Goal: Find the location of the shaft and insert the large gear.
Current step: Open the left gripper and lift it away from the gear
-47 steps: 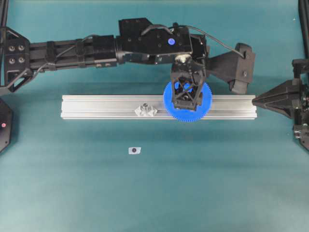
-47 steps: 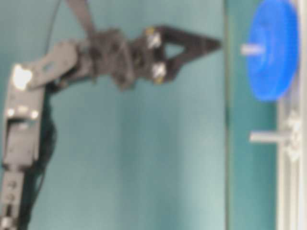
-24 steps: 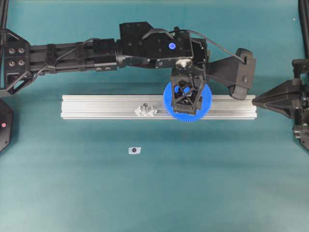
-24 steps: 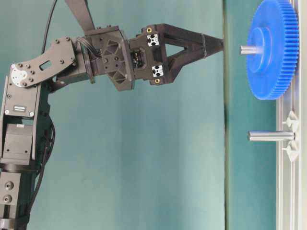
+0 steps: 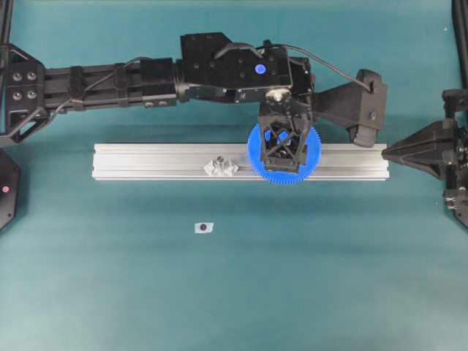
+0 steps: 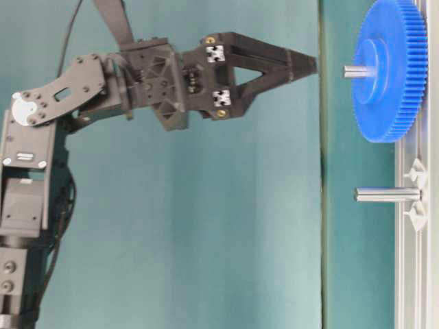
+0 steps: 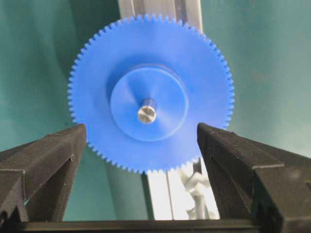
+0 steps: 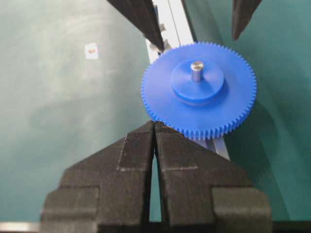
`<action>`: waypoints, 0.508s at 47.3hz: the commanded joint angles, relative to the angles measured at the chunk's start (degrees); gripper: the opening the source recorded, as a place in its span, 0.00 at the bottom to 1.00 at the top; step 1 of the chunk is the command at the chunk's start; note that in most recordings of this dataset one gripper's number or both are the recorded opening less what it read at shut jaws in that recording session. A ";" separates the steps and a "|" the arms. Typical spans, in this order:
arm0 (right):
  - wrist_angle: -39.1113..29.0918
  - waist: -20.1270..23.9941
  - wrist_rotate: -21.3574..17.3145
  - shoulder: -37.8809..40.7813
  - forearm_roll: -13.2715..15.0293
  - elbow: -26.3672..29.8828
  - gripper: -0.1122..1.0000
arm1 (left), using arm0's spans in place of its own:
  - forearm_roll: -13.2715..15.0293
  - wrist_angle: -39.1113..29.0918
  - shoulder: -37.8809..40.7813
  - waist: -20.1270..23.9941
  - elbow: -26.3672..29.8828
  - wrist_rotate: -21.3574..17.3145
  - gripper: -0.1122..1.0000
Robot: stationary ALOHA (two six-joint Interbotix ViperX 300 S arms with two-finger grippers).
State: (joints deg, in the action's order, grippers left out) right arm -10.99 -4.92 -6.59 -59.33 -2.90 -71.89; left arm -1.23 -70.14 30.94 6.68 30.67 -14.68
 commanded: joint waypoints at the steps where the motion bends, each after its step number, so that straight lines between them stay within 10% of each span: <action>1: 0.35 -0.09 -0.62 0.26 0.00 0.62 0.13 | -0.09 0.35 -4.04 -0.18 1.05 0.26 0.91; 24: 0.35 -0.09 -0.62 0.18 0.00 0.62 0.13 | -0.09 1.93 -7.73 -1.41 -2.64 2.02 0.91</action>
State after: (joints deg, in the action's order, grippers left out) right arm -10.99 -4.92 -6.59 -59.33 -2.72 -71.98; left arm -1.23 -69.52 27.33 6.06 28.48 -13.27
